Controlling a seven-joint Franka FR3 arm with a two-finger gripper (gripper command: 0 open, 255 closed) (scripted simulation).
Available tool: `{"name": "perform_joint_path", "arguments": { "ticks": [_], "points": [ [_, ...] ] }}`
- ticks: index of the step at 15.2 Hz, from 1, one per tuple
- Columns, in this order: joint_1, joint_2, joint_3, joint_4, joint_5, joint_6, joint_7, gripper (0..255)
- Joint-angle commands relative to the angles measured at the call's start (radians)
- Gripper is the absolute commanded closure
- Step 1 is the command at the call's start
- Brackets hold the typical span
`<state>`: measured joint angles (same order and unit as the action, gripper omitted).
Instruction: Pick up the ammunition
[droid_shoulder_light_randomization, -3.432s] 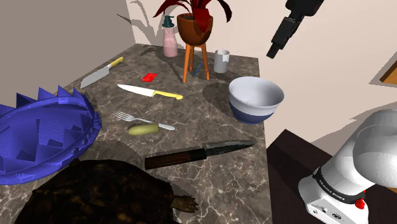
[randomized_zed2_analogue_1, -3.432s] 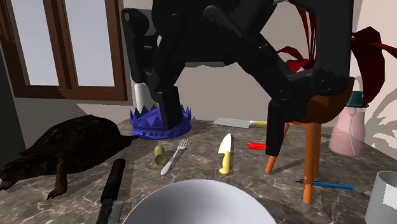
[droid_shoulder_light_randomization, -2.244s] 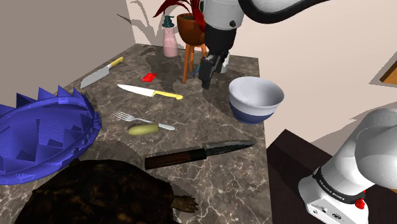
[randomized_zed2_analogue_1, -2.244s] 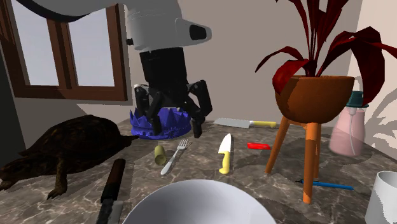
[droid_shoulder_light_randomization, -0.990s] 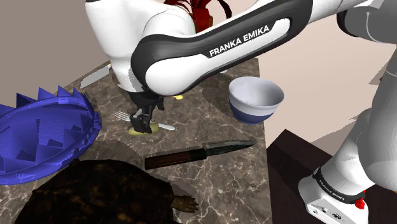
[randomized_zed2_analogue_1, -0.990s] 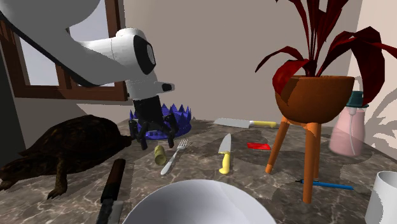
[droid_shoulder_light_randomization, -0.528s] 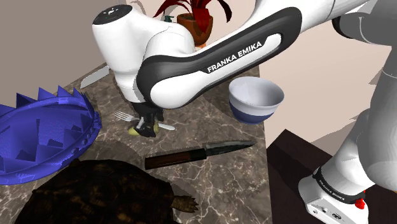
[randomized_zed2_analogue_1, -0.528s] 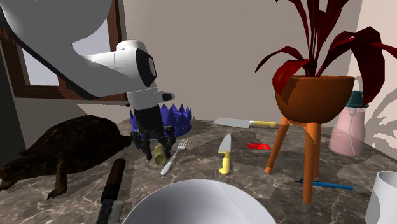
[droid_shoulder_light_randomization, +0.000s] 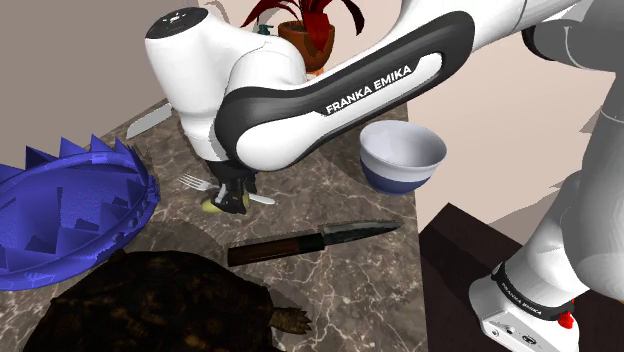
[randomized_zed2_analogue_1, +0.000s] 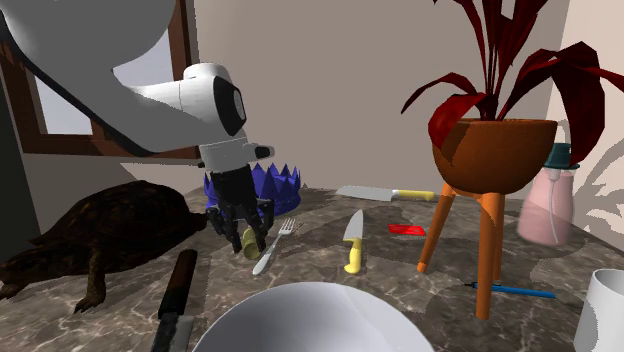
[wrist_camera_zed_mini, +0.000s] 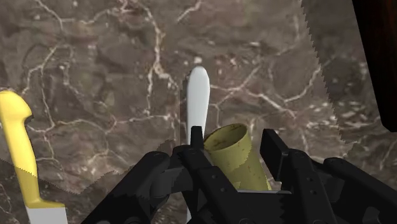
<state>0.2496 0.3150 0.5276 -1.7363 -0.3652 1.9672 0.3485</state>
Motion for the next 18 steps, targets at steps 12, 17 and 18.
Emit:
{"name": "perform_joint_path", "arguments": {
  "ticks": [12,17,18],
  "points": [
    [0.0,-0.035,0.011,0.1,0.032,-0.127,-0.039,255],
    [0.002,-0.042,0.014,0.147,0.04,-0.178,-0.052,255],
    [0.002,-0.042,0.014,0.148,0.04,-0.178,-0.052,255]
  ]
}}
